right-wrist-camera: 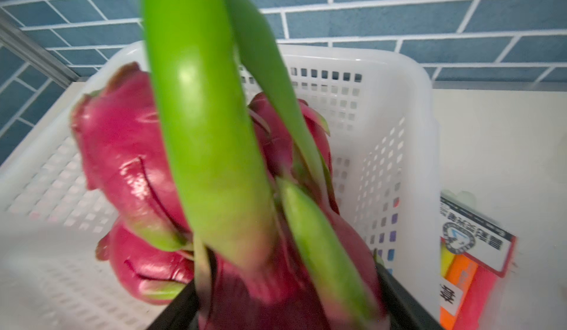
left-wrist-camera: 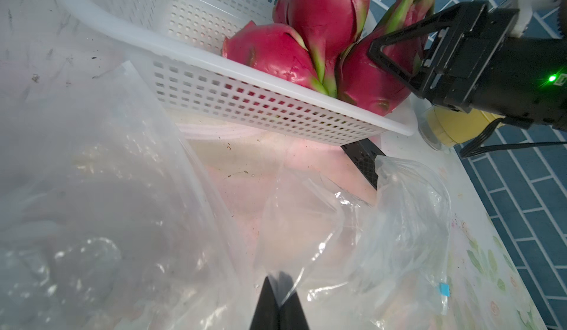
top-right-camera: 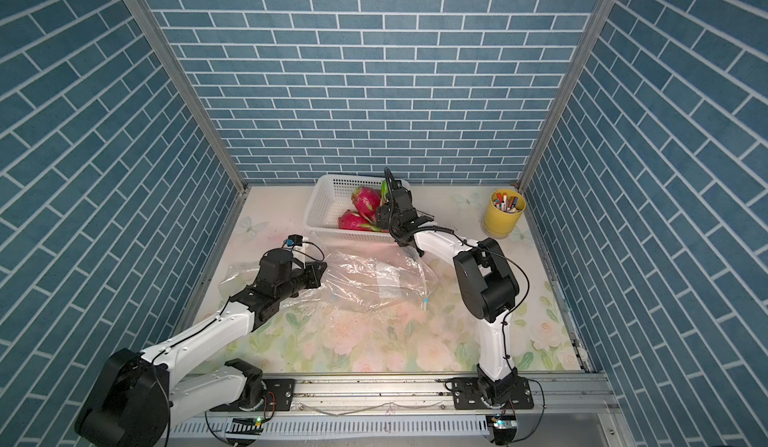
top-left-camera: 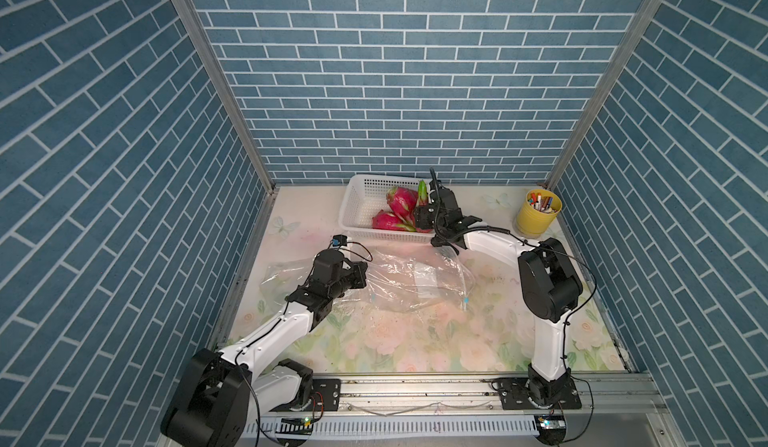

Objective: Open the zip-top bag and take out the dragon fruit
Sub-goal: Place the dragon fruit in the basket, then place the zipper food storage bag in the zipper food storage bag.

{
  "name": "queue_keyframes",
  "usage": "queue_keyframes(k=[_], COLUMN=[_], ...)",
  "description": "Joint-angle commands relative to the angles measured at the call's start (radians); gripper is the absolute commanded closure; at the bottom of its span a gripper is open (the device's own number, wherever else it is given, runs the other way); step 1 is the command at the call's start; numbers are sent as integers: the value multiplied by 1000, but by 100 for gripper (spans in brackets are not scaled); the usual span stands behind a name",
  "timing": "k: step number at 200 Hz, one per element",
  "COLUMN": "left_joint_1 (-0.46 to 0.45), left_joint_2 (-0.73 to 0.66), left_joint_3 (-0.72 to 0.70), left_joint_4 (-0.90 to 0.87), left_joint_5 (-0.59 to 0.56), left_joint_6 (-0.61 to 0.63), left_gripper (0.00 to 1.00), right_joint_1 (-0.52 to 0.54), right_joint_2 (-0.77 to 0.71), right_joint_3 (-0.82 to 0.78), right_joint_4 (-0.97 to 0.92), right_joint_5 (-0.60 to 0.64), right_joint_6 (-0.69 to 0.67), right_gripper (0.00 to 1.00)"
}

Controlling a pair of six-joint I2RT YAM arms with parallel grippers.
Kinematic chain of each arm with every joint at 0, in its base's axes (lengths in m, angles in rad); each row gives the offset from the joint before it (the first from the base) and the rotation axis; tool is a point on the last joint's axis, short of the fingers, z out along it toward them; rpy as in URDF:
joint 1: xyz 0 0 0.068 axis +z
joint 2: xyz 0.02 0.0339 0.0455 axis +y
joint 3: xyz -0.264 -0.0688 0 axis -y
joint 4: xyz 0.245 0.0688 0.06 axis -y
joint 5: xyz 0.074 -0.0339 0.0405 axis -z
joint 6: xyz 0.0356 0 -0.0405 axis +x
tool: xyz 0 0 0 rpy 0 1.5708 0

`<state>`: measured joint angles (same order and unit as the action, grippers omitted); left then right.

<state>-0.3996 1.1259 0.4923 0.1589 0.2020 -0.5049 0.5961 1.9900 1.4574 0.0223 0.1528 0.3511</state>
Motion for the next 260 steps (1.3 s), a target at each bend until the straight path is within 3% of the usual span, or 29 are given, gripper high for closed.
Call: queue_keyframes(k=[1,42,86,124,206,260], left_joint_1=[-3,-2,-3,-3,-3,-2], left_joint_2=[5,10,4,3,-18,-94], left_joint_3=[14,14,14,39,89,162], left_joint_4=[13,17,3,-5,-61,-214], left_joint_5=[-9,-10,-14,-21,-30,-15], left_joint_6=[11,11,12,16,10,1], left_gripper=[98,98,98,98,98,99], right_joint_1=[-41,-50,-50,-50,-50,-50], right_joint_2=[-31,0,10,-80,-313,-476], right_joint_3=[-29,-28,-37,-46,-62,-158], right_joint_4=[-113,-140,-129,-130,-176,-200], right_joint_5=[83,-27,-22,4,-10,-17], right_joint_6=[-65,-46,-6,-12,-66,-99], right_gripper=[23,23,19,1,1,1])
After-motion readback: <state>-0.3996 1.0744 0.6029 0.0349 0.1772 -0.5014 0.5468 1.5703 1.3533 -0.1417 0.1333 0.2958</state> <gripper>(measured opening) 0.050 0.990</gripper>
